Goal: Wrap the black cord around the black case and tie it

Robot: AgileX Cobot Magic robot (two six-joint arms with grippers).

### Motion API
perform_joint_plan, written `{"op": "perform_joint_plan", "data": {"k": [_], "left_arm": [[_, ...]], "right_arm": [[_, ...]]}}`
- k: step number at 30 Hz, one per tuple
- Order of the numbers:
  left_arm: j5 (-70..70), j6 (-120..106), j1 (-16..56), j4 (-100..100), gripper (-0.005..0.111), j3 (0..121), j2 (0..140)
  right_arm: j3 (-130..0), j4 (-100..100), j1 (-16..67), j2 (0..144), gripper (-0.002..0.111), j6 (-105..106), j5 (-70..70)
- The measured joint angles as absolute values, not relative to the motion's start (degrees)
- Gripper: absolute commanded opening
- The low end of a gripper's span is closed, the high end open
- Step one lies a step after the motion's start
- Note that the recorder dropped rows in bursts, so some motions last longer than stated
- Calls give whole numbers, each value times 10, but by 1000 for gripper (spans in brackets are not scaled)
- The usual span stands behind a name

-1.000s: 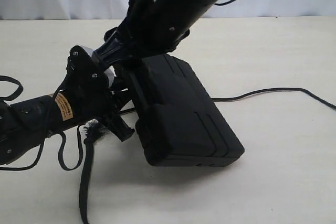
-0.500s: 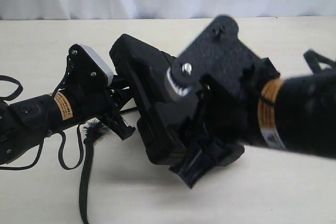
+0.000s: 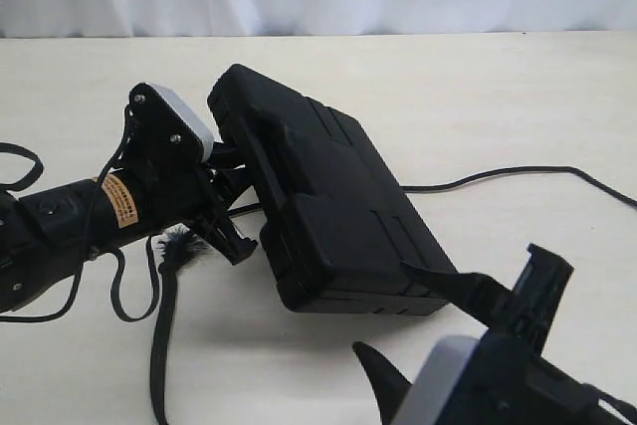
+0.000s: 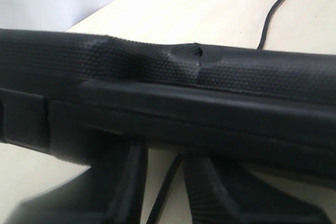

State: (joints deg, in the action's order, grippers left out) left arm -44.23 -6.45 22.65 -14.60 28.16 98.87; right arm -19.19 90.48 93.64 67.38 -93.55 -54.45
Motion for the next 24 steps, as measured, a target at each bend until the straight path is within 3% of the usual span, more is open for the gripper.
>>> {"op": "perform_joint_plan", "data": {"k": [6,13,24], "left_arm": [[-442,-63,227,-146,27,282,989],[-442,-63,227,-146,27,282,989],[-440,-63,227,-146,27,282,989]], "right_arm": [[-109,984,968,722,61,-1082,-600],[-106,993,968,794,89,-1128,-636],[-157,996,965,938,89,-1182,-687]]}}
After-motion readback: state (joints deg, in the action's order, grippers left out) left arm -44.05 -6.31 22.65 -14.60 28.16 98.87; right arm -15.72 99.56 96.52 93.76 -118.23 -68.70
